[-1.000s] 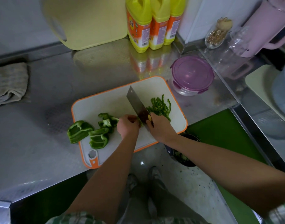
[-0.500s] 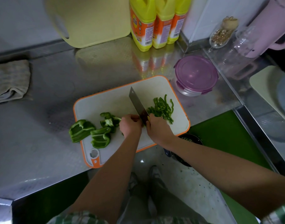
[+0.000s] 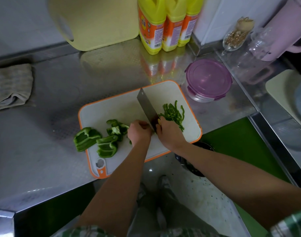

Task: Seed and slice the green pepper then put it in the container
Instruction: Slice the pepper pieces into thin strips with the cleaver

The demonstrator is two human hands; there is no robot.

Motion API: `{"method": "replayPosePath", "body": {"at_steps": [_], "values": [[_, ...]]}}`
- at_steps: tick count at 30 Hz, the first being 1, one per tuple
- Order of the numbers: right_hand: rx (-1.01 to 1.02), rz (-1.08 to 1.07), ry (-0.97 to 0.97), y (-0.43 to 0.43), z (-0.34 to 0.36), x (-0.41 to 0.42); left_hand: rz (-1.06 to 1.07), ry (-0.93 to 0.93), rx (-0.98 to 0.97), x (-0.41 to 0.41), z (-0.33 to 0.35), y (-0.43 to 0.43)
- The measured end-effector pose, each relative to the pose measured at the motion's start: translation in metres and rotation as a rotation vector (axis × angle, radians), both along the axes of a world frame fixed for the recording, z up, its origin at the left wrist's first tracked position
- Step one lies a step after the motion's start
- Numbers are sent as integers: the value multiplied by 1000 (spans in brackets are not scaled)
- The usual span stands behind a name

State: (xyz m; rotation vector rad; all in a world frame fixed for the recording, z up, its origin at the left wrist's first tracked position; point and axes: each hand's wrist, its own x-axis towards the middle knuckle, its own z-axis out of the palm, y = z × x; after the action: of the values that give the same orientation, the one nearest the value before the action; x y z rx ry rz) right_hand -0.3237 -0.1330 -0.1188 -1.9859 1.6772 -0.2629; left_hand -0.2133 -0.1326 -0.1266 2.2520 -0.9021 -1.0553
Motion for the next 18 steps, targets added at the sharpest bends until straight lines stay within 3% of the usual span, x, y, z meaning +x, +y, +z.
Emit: {"method": "replayPosePath", "body": {"at_steps": [14,18], "values": [[1,-25,-37,-1,10,-18,-8,31,-69,6,-2,5],[13,-11,-86,-2,18,-14,-12,-39,-96,13,3,11]]}}
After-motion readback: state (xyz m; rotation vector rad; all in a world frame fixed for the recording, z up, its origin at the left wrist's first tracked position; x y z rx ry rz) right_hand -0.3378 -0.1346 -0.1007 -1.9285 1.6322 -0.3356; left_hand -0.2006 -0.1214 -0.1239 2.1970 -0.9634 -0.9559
